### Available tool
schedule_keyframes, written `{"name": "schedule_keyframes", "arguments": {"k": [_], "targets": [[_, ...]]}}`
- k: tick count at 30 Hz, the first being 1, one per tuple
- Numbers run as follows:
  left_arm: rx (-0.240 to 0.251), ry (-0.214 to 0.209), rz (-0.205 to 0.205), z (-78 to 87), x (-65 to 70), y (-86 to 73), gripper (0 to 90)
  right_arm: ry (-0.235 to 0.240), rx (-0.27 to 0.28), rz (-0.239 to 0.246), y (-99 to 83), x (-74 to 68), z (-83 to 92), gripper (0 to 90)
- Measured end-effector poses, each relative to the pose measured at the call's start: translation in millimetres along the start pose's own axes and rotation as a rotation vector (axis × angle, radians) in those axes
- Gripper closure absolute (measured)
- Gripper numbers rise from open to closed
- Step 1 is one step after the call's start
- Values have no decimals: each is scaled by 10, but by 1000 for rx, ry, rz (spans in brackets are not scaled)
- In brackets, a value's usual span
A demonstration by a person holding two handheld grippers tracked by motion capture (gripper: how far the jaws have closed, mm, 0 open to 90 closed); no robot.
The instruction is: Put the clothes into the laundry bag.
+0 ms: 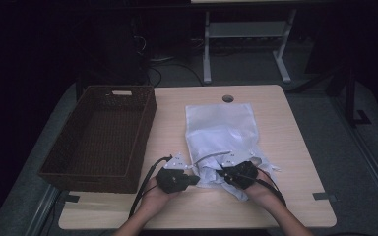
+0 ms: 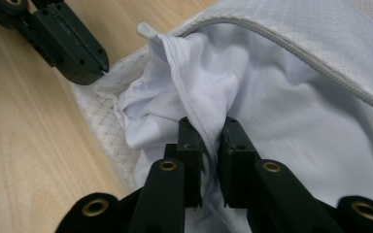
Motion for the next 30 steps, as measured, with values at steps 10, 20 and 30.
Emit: {"name": "schedule_keyframes", "arguments": {"k": [10, 20, 30], "targets": [[4, 1, -4, 8, 7, 13, 888, -43, 28, -57, 76, 77, -44, 837], [-6, -1, -12, -19, 19, 6, 890, -95, 45, -107, 160, 214, -179, 841], [-7, 5, -11, -9, -9, -5, 891, -126, 58, -135, 292, 358, -401, 842]]}}
Point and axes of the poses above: each handheld gripper's, and its own axes: z roughly backward along the jaws, y roughly out of its top, x roughly to its right, the point moved 8 cm from there along -z, roughly forward along the jaws, and after that the axes turned 8 degrees about x, right-handed, at the moved point
